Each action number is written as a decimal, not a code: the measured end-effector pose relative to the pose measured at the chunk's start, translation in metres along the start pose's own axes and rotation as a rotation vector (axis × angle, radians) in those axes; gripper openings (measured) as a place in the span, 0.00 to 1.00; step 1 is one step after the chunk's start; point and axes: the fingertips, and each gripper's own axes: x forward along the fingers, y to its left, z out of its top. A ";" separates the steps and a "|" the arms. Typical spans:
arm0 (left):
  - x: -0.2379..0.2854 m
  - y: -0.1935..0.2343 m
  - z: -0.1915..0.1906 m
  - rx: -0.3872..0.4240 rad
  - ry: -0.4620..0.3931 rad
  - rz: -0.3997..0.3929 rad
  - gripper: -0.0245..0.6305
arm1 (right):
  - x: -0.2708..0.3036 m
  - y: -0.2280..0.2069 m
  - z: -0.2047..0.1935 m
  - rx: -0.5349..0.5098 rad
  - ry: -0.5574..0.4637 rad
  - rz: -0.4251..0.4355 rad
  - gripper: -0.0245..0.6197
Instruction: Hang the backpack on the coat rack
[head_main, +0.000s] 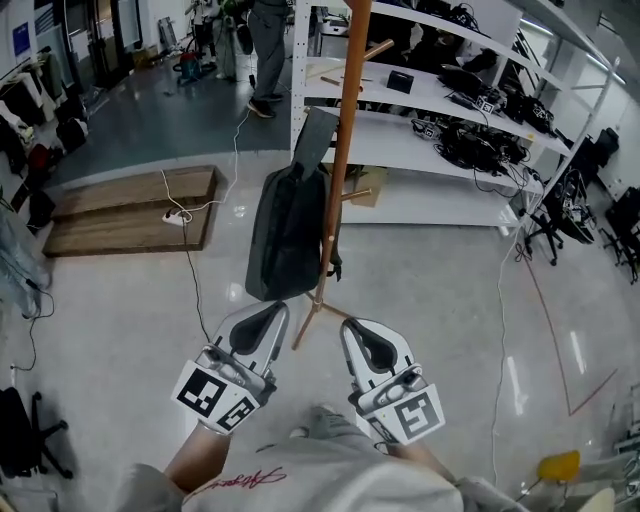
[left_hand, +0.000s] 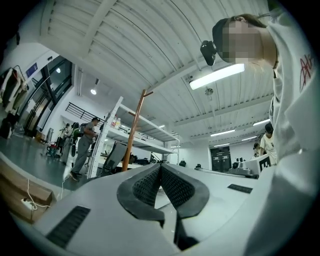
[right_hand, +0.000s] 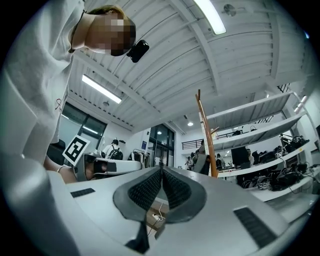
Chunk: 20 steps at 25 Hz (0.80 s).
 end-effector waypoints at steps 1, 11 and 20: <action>-0.002 -0.005 0.000 0.001 0.000 -0.002 0.06 | -0.002 0.002 0.001 0.012 -0.002 -0.002 0.07; -0.001 -0.042 -0.005 -0.021 0.016 -0.004 0.06 | -0.021 0.004 0.006 0.010 0.033 0.024 0.07; 0.003 -0.056 -0.013 -0.025 0.026 0.012 0.06 | -0.033 -0.003 0.001 0.032 0.041 0.028 0.07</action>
